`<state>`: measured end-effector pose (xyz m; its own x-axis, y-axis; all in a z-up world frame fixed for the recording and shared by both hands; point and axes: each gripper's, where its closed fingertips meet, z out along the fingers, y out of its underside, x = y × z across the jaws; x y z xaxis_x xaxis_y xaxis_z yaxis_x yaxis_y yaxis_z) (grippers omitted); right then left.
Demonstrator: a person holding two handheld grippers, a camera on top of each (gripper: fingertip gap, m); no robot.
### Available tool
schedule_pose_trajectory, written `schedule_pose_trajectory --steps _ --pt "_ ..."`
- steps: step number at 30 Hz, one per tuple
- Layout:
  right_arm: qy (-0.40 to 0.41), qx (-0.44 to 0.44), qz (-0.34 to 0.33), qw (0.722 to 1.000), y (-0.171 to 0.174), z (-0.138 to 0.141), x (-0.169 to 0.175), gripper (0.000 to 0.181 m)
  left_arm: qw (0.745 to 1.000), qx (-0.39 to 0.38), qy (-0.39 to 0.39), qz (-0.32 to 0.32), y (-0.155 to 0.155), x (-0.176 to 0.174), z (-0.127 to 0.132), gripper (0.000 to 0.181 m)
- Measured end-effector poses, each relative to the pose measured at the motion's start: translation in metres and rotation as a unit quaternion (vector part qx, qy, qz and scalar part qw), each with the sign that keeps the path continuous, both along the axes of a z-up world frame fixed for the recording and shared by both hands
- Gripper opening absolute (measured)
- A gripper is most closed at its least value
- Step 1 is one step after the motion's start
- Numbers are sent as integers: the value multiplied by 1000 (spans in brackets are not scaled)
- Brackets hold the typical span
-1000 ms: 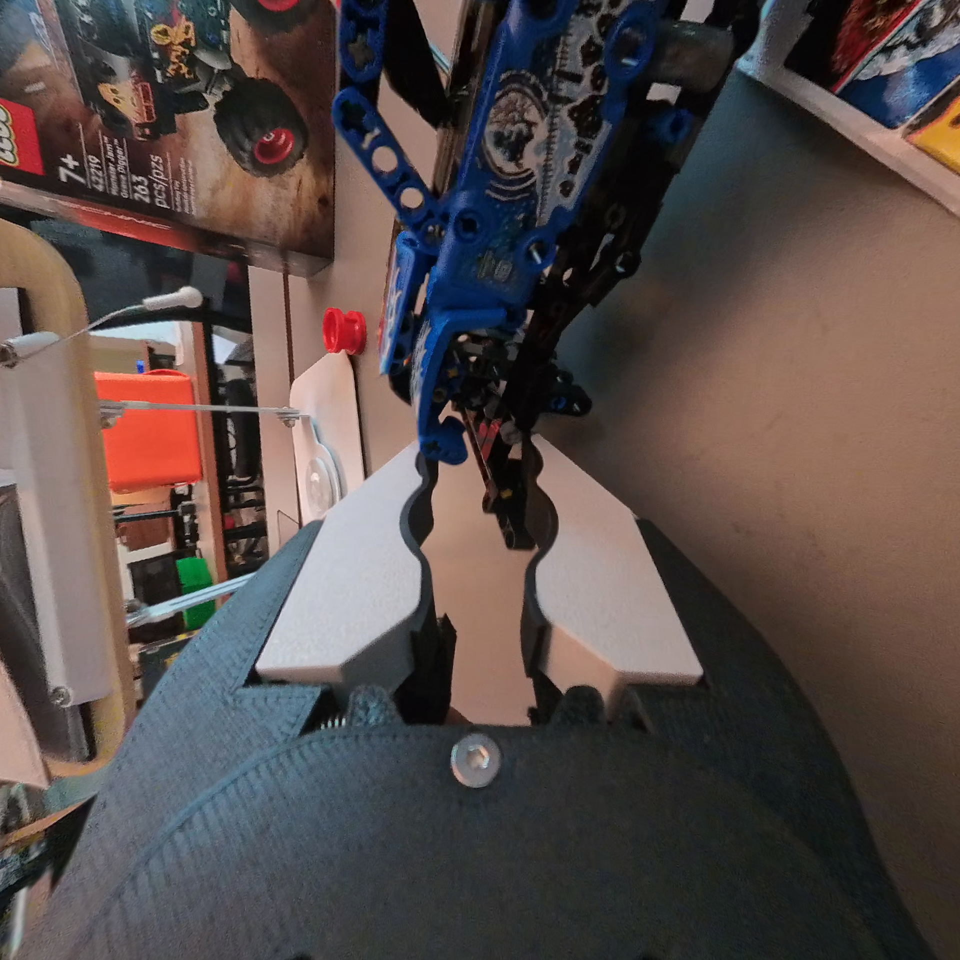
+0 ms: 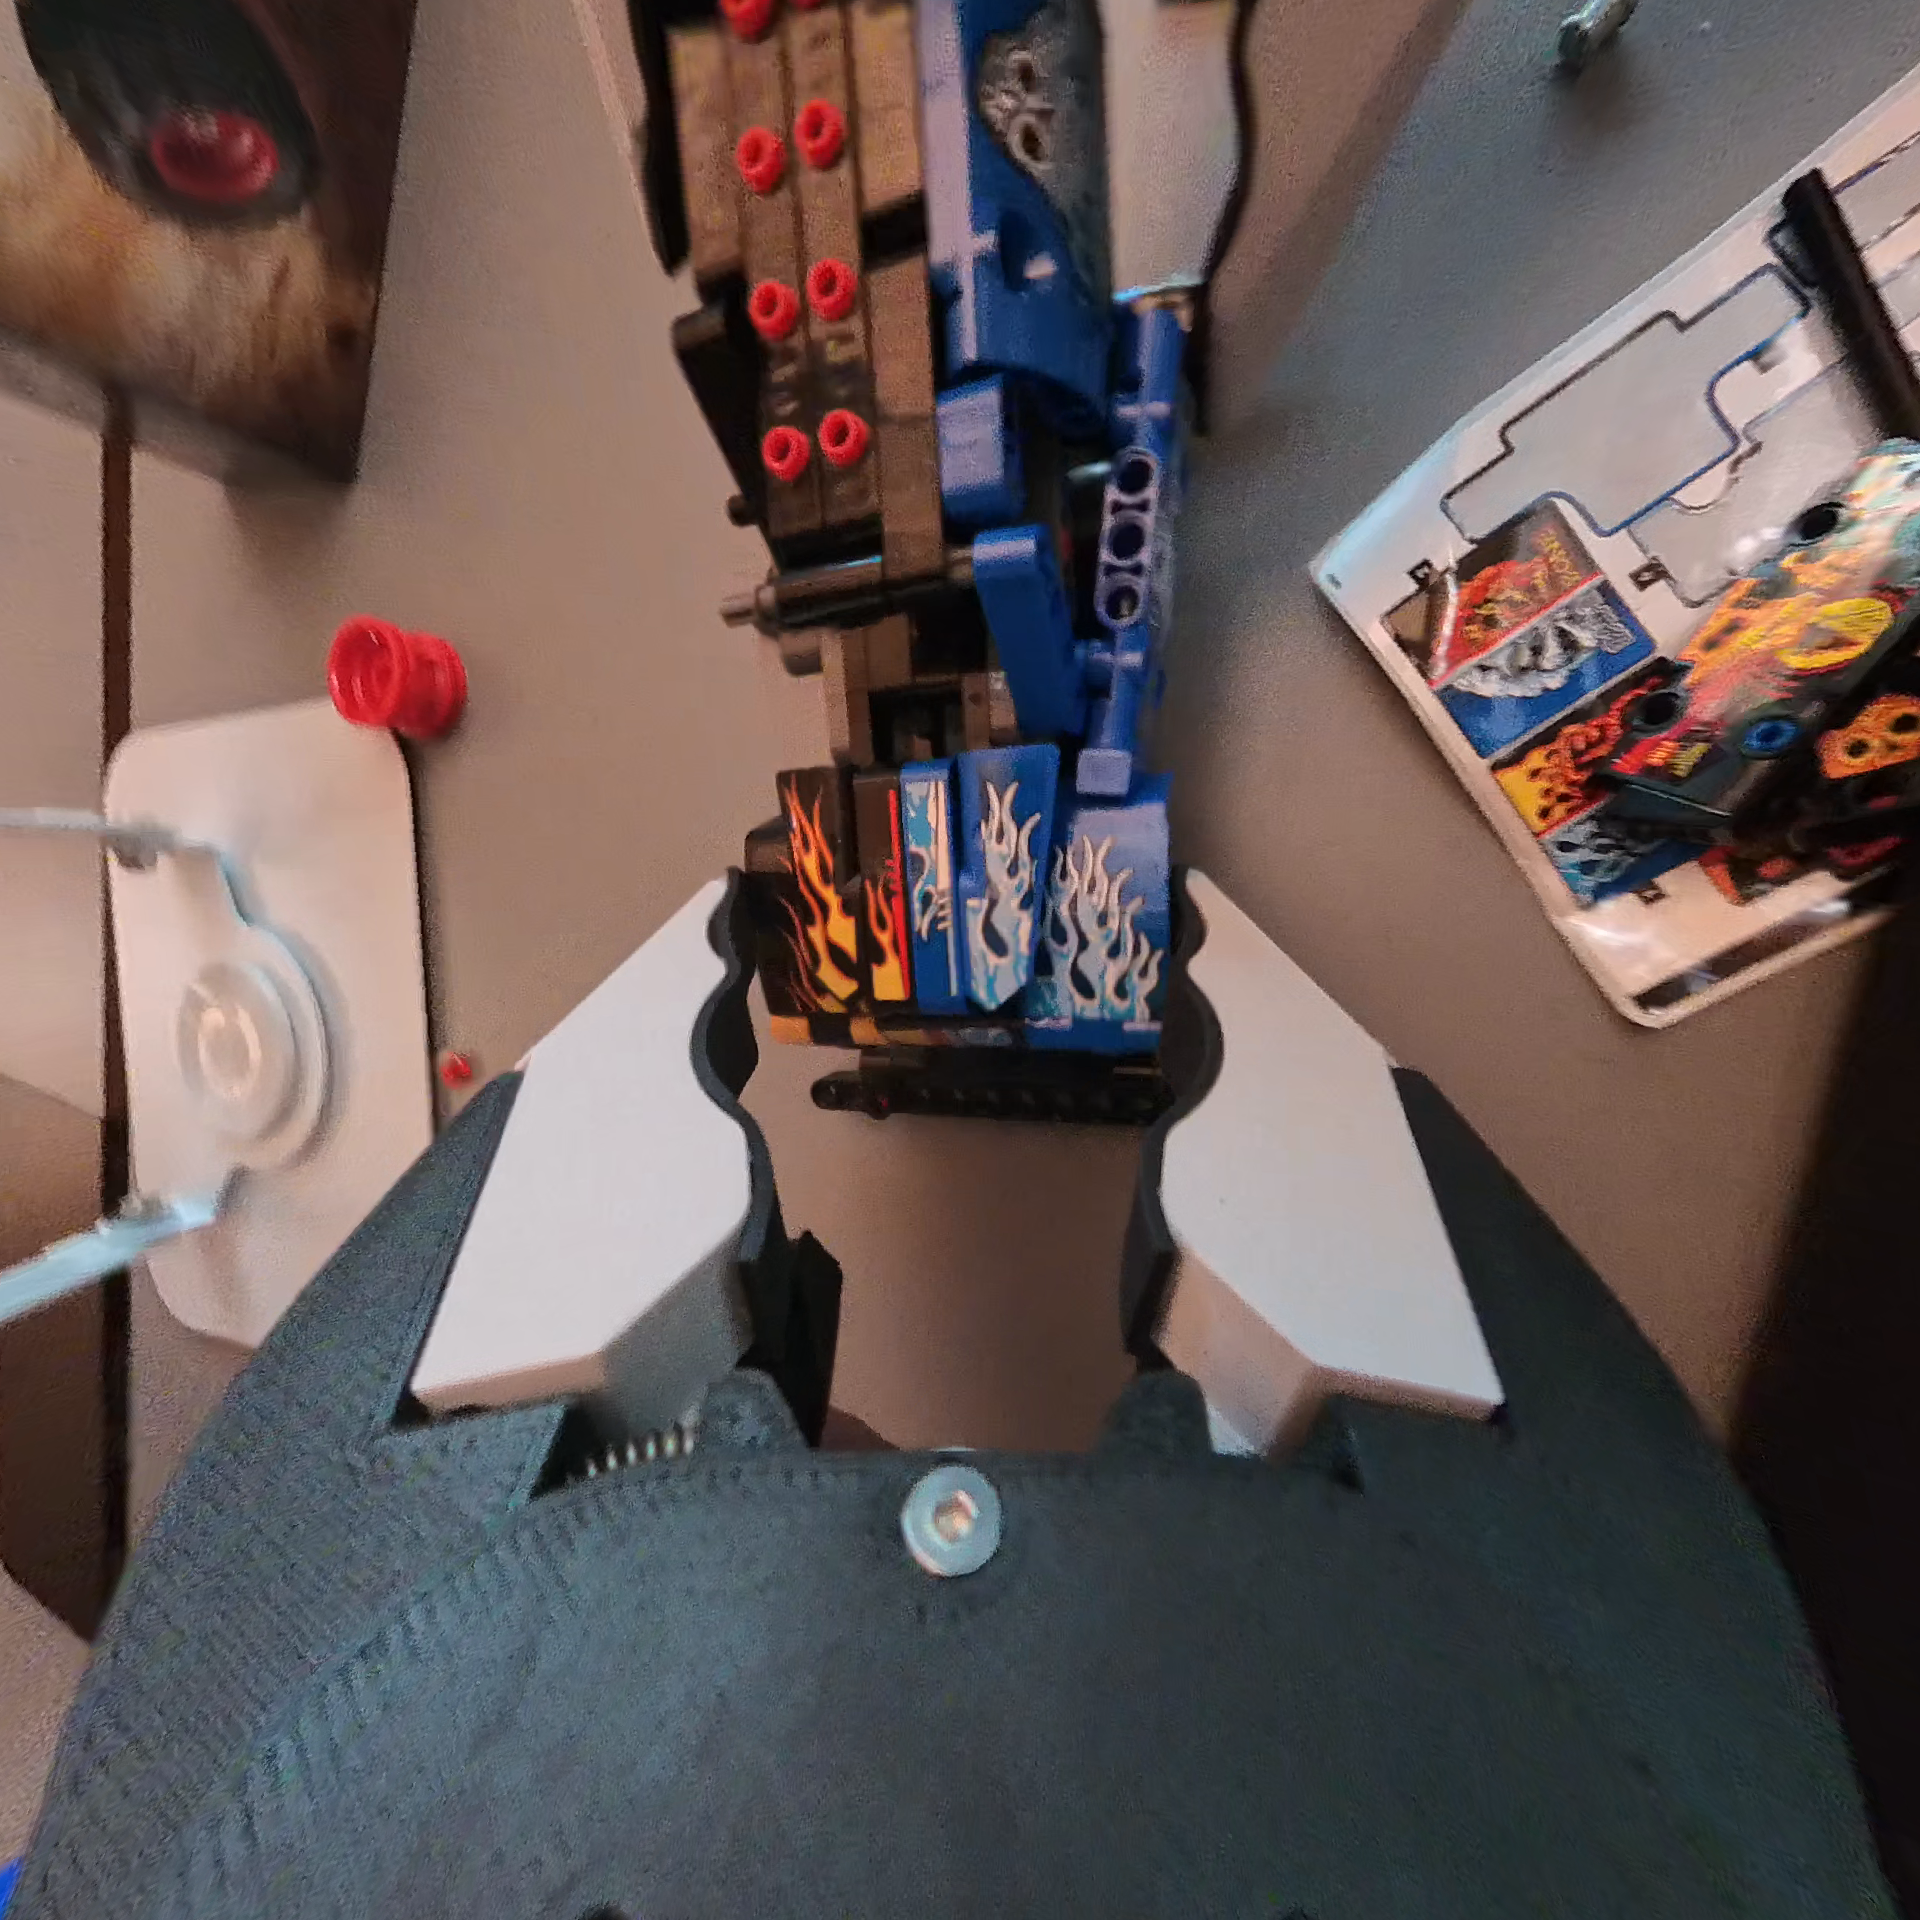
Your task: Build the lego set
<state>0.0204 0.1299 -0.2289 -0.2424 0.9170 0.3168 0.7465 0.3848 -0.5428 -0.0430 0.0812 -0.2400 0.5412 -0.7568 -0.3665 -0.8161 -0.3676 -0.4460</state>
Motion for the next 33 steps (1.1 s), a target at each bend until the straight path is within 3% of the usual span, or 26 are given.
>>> schedule_pose_trajectory --steps 3,8,11,14,17,22,33 --pt "18 -6 -32 999 5 4 -3 86 999 -7 -36 34 -8 -1 5 78" --pt "41 -10 -122 992 10 10 9 78 989 -22 -145 14 -17 9 36 81" --pt "67 -41 -160 984 -2 16 22 45 992 1 -130 -1 -8 7 43 81" --pt "106 -90 -192 971 -17 18 22 43 991 4 -131 -23 4 17 38 79" --pt "145 -108 -230 956 -16 22 21 24 988 -7 -151 -29 17 26 30 74" --pt "165 -122 -218 954 -39 23 14 16 984 -17 -178 -23 19 32 18 77" --pt "177 -74 -204 960 -38 14 -7 11 974 -15 -227 -7 20 33 21 76"
